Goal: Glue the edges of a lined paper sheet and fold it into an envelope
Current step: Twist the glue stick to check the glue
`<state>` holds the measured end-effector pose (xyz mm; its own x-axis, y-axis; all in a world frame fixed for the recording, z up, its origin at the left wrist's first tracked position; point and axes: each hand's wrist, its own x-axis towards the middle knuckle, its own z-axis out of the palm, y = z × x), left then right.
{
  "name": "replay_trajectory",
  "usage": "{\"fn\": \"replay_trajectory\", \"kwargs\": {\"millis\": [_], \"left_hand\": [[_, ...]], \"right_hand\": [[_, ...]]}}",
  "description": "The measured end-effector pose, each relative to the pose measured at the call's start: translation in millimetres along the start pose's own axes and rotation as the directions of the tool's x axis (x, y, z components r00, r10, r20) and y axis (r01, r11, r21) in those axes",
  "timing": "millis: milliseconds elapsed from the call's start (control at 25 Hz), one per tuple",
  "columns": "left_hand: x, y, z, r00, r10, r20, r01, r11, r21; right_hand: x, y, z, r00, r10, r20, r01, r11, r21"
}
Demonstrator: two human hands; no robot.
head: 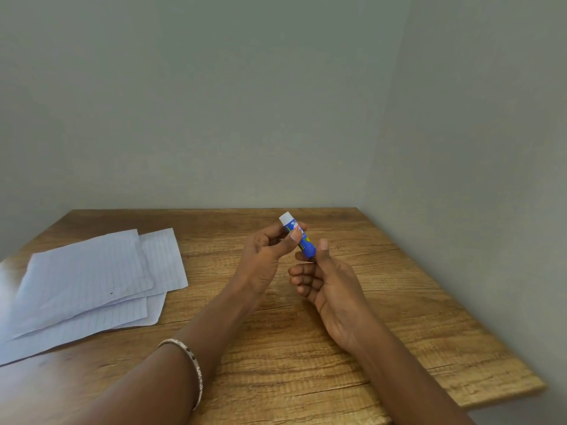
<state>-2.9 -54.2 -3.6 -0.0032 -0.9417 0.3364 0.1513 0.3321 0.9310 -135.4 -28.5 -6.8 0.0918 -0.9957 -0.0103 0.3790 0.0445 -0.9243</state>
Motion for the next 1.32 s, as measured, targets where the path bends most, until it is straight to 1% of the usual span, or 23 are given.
{"fn": "replay_trajectory", "kwargs": {"millis": [120, 240, 520, 680, 760, 840, 960, 1120, 1200, 1320], "left_hand": [[-2.0, 1.0, -1.6, 0.999, -0.05, -0.018, 0.05, 0.999, -0.021], [-3.0, 2.6, 0.5, 0.998, -0.055, -0.013, 0.055, 0.998, -0.015], [-1.2, 3.8, -0.9, 0.999, -0.027, 0.02, 0.028, 1.0, -0.014], [0.3, -0.3, -0.5, 1.0, 0.013, 0.005, -0.013, 1.0, -0.004], [0.4, -0.5, -0.8, 1.0, 0.01, 0.003, -0.01, 1.0, -0.009], [0.6, 1.2, -0.9, 1.0, 0.006, 0.011, -0.006, 1.0, -0.004], [0.7, 4.7, -1.5, 0.999, 0.032, 0.01, -0.032, 0.999, 0.03], [-0.4, 8.7, -1.8, 0.993, 0.114, 0.016, -0.115, 0.988, 0.102], [-0.1, 8.0, -4.0, 0.993, 0.119, 0.007, -0.119, 0.986, 0.119], [-0.7, 6.1, -7.5, 0.994, 0.106, -0.022, -0.102, 0.983, 0.155]], "right_hand": [[-1.6, -0.4, -2.7, 0.998, -0.061, -0.003, 0.061, 0.996, 0.069], [-0.6, -0.8, -6.6, 0.995, -0.101, -0.021, 0.103, 0.99, 0.093], [1.1, -1.0, -3.0, 0.999, -0.018, -0.028, 0.019, 1.0, 0.021], [0.6, -2.4, -3.3, 0.999, -0.029, -0.038, 0.032, 0.995, 0.098], [-0.6, -2.7, -4.0, 0.999, -0.044, -0.026, 0.048, 0.989, 0.142], [-0.3, -3.1, -4.8, 0.998, -0.059, -0.021, 0.061, 0.987, 0.15], [-0.4, -3.8, -4.0, 0.997, -0.07, -0.01, 0.071, 0.992, 0.102], [0.4, -2.7, 0.5, 1.0, 0.028, -0.008, -0.027, 0.999, 0.028], [-0.3, -3.2, 1.5, 0.999, 0.051, 0.007, -0.051, 0.998, 0.046], [-4.2, -4.2, -1.1, 0.998, 0.032, 0.047, -0.037, 0.992, 0.123]]}}
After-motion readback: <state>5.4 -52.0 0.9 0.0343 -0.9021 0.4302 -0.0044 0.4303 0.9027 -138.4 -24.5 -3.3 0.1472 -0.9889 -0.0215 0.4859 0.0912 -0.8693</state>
